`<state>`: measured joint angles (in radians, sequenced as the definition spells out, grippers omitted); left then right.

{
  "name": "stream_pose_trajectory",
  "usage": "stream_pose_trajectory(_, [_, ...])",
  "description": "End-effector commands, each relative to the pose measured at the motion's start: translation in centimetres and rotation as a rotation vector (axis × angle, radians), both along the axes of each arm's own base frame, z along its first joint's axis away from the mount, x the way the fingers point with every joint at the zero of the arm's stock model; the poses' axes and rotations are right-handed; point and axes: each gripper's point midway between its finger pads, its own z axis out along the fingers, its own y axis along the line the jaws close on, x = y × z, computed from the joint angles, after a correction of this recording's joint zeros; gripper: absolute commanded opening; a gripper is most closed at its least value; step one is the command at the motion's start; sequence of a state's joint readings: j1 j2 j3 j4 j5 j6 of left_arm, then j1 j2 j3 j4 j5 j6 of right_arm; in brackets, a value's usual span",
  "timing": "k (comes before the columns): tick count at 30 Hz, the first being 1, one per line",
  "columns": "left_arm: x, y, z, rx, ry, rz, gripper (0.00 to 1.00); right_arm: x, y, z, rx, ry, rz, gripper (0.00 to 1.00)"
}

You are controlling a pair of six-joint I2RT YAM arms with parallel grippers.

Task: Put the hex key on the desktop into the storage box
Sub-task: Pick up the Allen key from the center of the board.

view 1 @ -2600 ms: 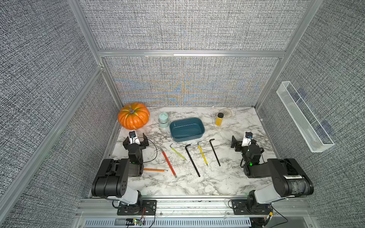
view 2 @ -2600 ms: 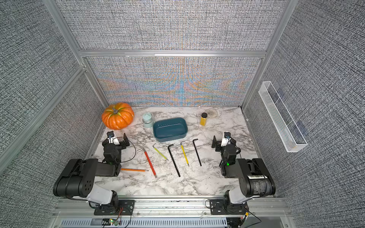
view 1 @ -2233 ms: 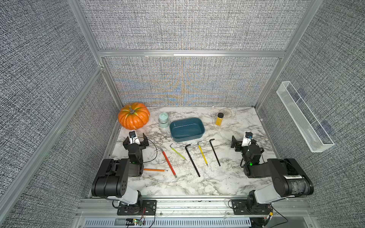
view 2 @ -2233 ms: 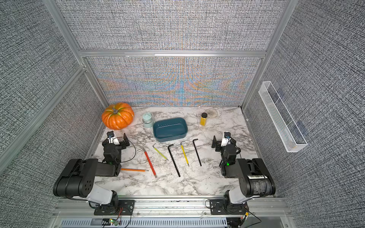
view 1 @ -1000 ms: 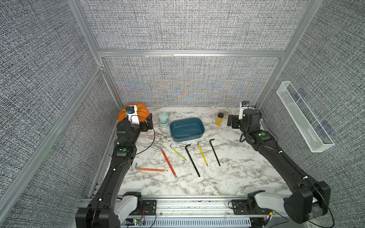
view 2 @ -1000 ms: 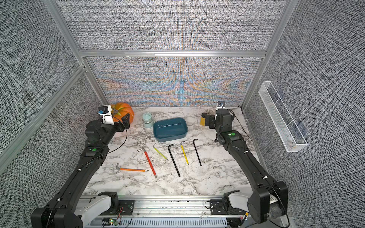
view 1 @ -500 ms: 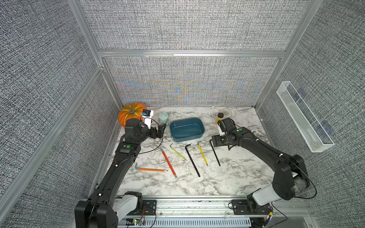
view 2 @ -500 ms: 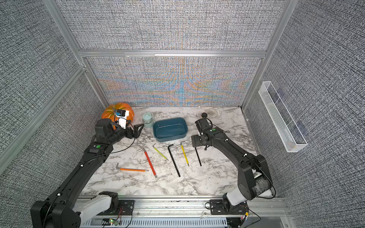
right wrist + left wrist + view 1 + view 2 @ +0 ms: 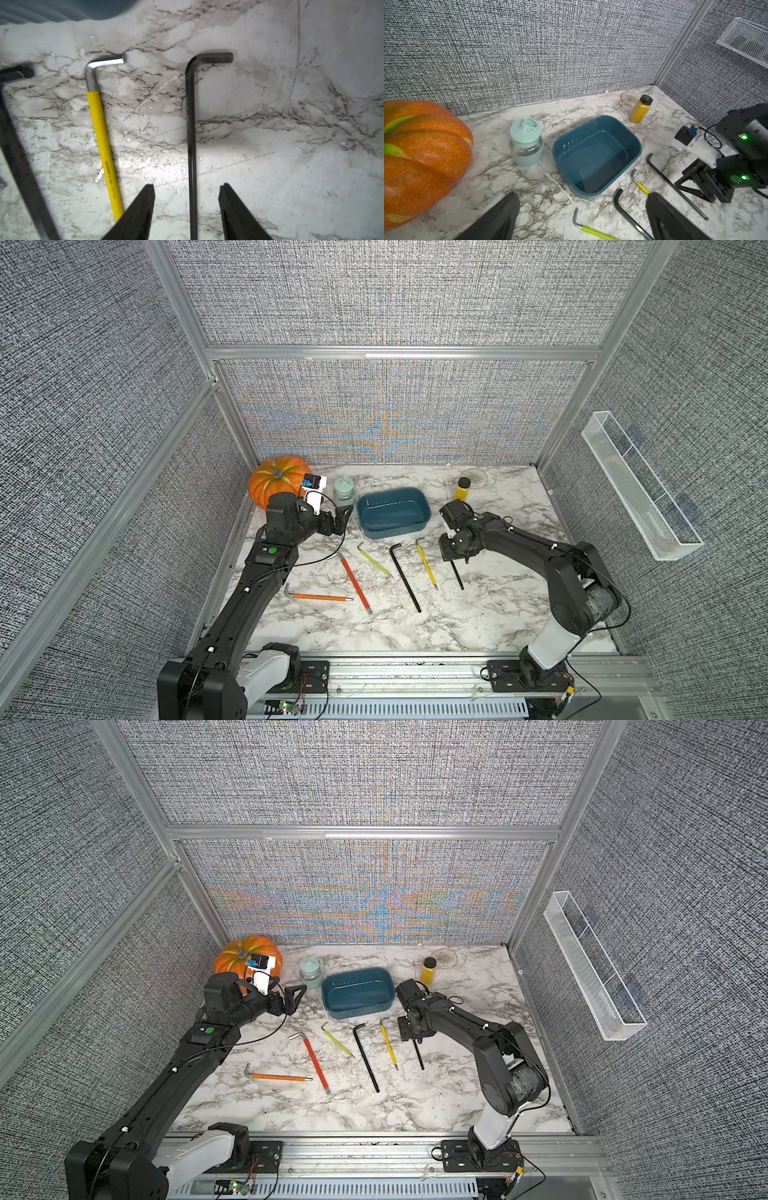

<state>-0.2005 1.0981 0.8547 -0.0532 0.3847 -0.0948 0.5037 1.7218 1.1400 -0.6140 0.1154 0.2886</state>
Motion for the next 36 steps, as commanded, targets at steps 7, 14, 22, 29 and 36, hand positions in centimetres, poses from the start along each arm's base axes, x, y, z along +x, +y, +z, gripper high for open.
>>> stream_pose_trajectory(7, [0.0, -0.1, -0.3, 0.000, -0.001, -0.004, 1.00, 0.4, 0.1, -2.4, -0.026, 0.015, -0.016, 0.51])
stream_pose_trajectory(14, [0.1, -0.1, -0.5, 0.004, 0.005, -0.001, 1.00, 0.2, 0.2, -3.6, -0.033, 0.036, -0.010, 0.40])
stream_pose_trajectory(22, [0.0, 0.1, -0.4, 0.014, 0.002, 0.006, 1.00, -0.3, 0.4, -4.1, -0.019, 0.055, 0.005, 0.17])
stream_pose_trajectory(29, [0.0, 0.1, -0.1, 0.009, -0.001, 0.006, 1.00, -1.0, 0.3, -4.7, -0.018, 0.079, 0.022, 0.00])
stream_pose_trajectory(36, [-0.4, 0.0, 0.8, 0.017, 0.011, -0.005, 1.00, -0.6, 1.4, -0.9, 0.053, -0.001, 0.091, 0.00])
